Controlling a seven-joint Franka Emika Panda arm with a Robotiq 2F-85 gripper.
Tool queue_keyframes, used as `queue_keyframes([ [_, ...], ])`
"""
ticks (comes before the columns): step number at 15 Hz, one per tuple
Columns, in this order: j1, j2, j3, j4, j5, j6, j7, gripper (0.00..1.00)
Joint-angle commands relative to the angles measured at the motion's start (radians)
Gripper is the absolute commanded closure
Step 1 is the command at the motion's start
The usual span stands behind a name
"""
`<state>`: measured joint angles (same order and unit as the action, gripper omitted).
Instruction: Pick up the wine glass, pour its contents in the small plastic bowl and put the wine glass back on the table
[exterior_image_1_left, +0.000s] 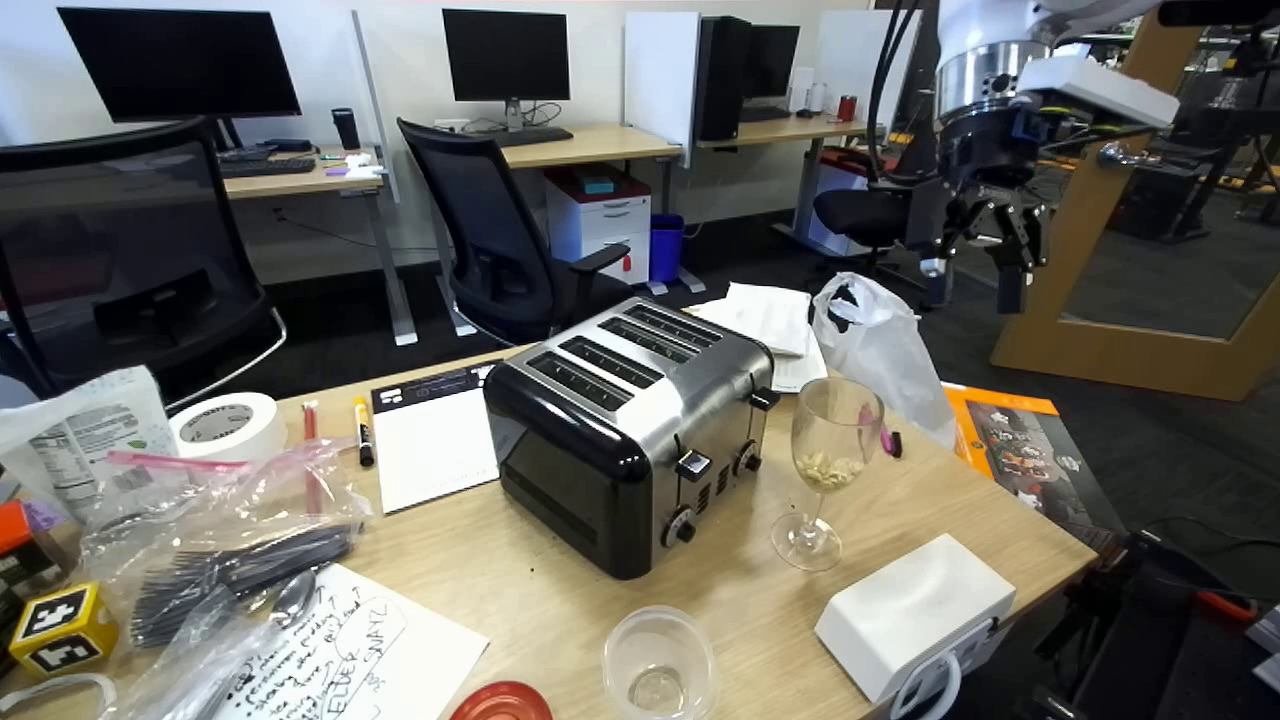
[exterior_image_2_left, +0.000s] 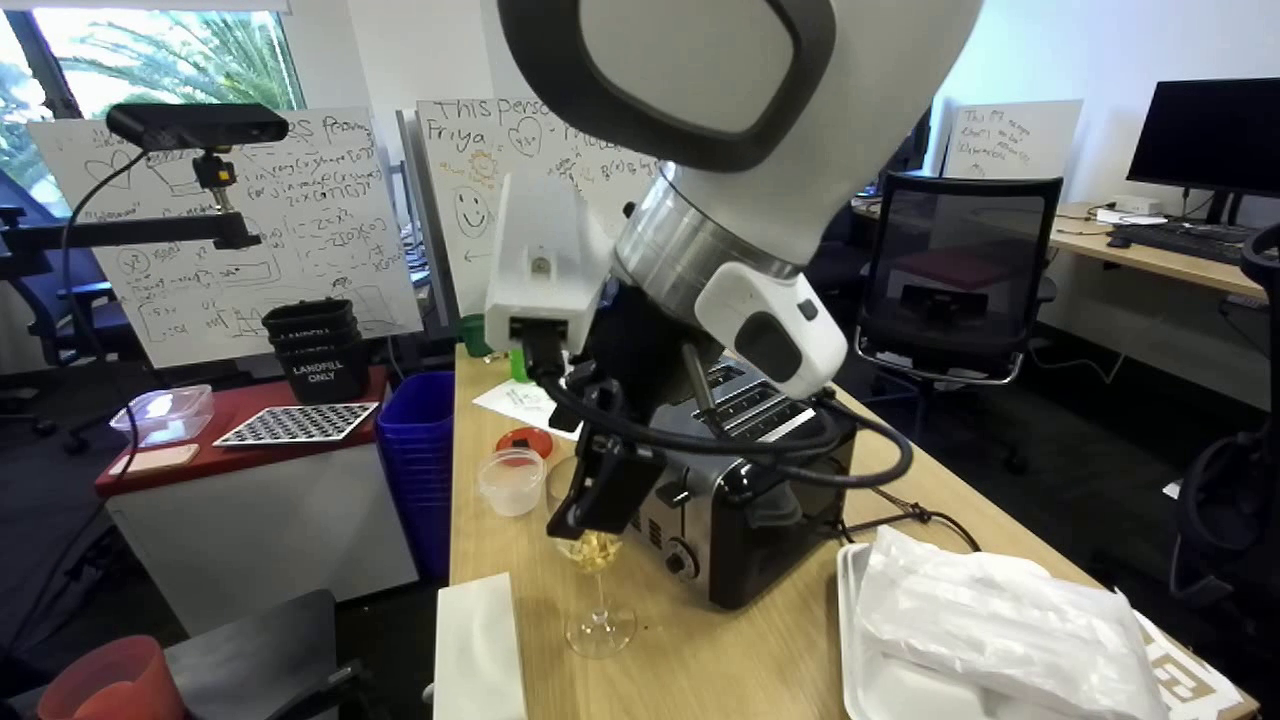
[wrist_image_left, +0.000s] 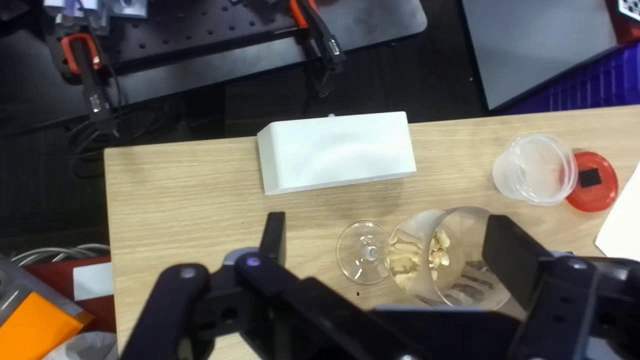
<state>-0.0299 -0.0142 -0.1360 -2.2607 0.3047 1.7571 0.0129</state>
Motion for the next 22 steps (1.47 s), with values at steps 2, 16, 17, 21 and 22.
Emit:
queue_keyframes([
  [2,-0.035,0.12,0.012,0.057,0.14,0.023,0.149,0.0],
  [16,-0.025,0.312,0.023,0.038,0.367,0.239,0.405,0.0],
  [17,-0.025,0.31,0.023,0.038,0.367,0.239,0.408,0.0],
  [21,-0.032,0.379,0.033,0.07,0.372,0.196,0.385,0.0],
  [22,-0.036,0.397,0.039,0.075,0.383,0.185,0.367,0.0],
])
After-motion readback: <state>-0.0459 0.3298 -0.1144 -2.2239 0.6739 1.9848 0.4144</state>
